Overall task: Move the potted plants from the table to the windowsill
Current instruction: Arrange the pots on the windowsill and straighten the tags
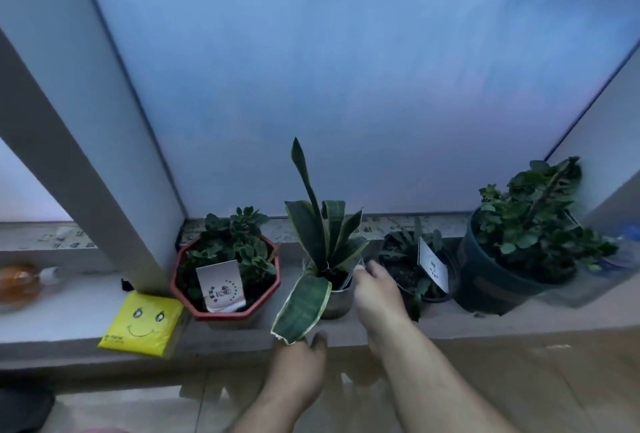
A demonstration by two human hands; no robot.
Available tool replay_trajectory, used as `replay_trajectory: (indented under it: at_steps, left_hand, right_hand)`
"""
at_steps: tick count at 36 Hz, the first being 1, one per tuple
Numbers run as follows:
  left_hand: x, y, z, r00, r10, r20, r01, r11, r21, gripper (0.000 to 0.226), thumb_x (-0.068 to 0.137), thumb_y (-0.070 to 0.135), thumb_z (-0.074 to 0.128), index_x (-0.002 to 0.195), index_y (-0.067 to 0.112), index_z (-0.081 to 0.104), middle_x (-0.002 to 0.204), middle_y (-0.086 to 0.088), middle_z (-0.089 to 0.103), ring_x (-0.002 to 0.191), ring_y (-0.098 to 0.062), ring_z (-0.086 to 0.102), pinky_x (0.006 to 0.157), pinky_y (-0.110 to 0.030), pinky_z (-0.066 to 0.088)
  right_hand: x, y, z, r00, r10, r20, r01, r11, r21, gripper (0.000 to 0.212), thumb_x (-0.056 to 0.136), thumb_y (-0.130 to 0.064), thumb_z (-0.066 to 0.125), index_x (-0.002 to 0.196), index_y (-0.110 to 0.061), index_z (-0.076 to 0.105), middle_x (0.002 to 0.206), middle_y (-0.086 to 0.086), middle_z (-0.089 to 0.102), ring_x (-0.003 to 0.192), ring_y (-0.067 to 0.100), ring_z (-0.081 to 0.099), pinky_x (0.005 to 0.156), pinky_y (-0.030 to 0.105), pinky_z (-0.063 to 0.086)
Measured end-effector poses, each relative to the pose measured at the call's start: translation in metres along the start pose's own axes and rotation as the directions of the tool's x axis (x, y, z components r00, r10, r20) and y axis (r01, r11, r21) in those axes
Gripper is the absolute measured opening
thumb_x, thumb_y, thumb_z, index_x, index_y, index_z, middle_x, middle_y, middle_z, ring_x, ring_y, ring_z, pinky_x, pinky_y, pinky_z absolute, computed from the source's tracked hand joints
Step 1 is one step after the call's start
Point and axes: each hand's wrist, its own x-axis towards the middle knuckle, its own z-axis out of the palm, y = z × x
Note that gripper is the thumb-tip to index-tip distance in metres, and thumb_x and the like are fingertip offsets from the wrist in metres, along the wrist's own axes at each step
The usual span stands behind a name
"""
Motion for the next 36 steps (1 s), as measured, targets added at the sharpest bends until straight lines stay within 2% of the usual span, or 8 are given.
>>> replay_trajectory:
  at_steps: [3, 9, 12, 15, 20, 29, 31, 36]
  left_hand:
    - [0.004, 0.004, 0.004, 0.999, 0.027, -0.028, -0.028, 0.998, -0.053, 0.042, 0.098, 0.044, 0.048, 0.104, 0.005, 0.062, 0.115, -0.023, 0.065, 0.109, -0.034, 0.059, 0.074, -0.027, 0.037]
    - [0.003, 0.014, -0.003, 0.995, 0.1, -0.021, -0.101, 0.988, -0.112, 0.03, 0.099, 0.043, 0.05, 0.092, 0.014, 0.056, 0.1, -0.014, 0.066, 0.099, -0.025, 0.059, 0.074, -0.025, 0.036]
    - [0.006, 0.018, -0.005, 0.986, 0.167, -0.023, -0.166, 0.939, -0.301, 0.006, 0.098, 0.029, 0.057, 0.101, 0.024, 0.055, 0.095, 0.007, 0.062, 0.099, -0.013, 0.055, 0.083, -0.021, 0.038]
    - [0.007, 0.023, -0.004, 0.982, 0.18, -0.06, -0.187, 0.876, -0.445, 0.019, 0.096, 0.017, 0.06, 0.108, 0.029, 0.051, 0.1, 0.022, 0.058, 0.104, -0.006, 0.053, 0.091, -0.02, 0.035]
    - [0.007, 0.032, 0.001, 0.979, 0.101, -0.175, -0.173, 0.866, -0.469, 0.024, 0.095, 0.021, 0.061, 0.076, 0.025, 0.048, 0.084, 0.014, 0.056, 0.08, -0.008, 0.054, 0.075, -0.025, 0.037]
    - [0.014, 0.035, -0.006, 0.976, 0.211, -0.057, -0.208, 0.822, -0.531, 0.028, 0.097, 0.008, 0.055, 0.09, 0.034, 0.051, 0.085, 0.03, 0.051, 0.075, 0.018, 0.044, 0.075, -0.012, 0.039]
    - [0.017, 0.033, -0.007, 0.977, 0.206, -0.058, -0.204, 0.821, -0.532, 0.034, 0.097, 0.006, 0.055, 0.081, 0.036, 0.051, 0.083, 0.03, 0.052, 0.073, 0.017, 0.046, 0.064, -0.005, 0.039]
    - [0.023, 0.03, -0.001, 0.984, 0.096, -0.152, -0.163, 0.833, -0.529, 0.013, 0.095, 0.011, 0.059, 0.099, 0.023, 0.057, 0.096, 0.01, 0.066, 0.086, -0.008, 0.058, 0.083, -0.023, 0.037]
  right_hand:
    - [0.005, -0.001, 0.001, 1.0, 0.01, 0.014, -0.011, 0.997, 0.071, 0.053, 0.106, -0.026, 0.045, 0.156, -0.015, 0.033, 0.161, 0.001, 0.036, 0.148, 0.023, 0.032, 0.121, 0.04, 0.027]
    - [0.009, 0.003, -0.003, 1.0, 0.006, 0.011, -0.007, 0.99, 0.137, 0.046, 0.103, -0.02, 0.051, 0.148, -0.012, 0.046, 0.14, -0.001, 0.053, 0.128, 0.017, 0.049, 0.113, 0.036, 0.037]
    - [0.01, 0.012, -0.006, 1.0, -0.01, -0.011, 0.011, 0.997, 0.072, 0.011, 0.103, -0.023, 0.051, 0.107, -0.021, 0.06, 0.102, -0.008, 0.06, 0.089, 0.008, 0.054, 0.09, 0.03, 0.04]
    - [0.011, 0.019, -0.006, 0.998, -0.004, -0.069, 0.006, 0.999, 0.031, 0.019, 0.102, -0.027, 0.051, 0.084, -0.024, 0.055, 0.092, -0.004, 0.062, 0.077, 0.006, 0.05, 0.076, 0.032, 0.038]
    - [0.014, 0.018, 0.0, 1.0, -0.005, -0.028, 0.008, 0.996, 0.085, 0.016, 0.104, -0.028, 0.047, 0.113, -0.021, 0.058, 0.105, -0.005, 0.062, 0.096, 0.014, 0.056, 0.09, 0.033, 0.039]
    - [0.014, 0.025, 0.004, 0.999, 0.003, -0.052, -0.005, 0.999, -0.034, 0.03, 0.103, -0.029, 0.045, 0.128, -0.014, 0.054, 0.118, 0.008, 0.062, 0.106, 0.027, 0.056, 0.087, 0.034, 0.038]
    - [0.015, 0.025, 0.004, 0.999, 0.002, -0.046, -0.005, 0.999, -0.052, 0.038, 0.103, -0.03, 0.045, 0.135, -0.011, 0.053, 0.123, 0.01, 0.061, 0.109, 0.028, 0.055, 0.088, 0.034, 0.038]
    - [0.01, 0.02, 0.002, 0.999, 0.026, -0.019, -0.027, 0.999, -0.025, 0.047, 0.104, -0.026, 0.044, 0.149, -0.012, 0.042, 0.141, 0.009, 0.053, 0.125, 0.027, 0.049, 0.093, 0.031, 0.032]
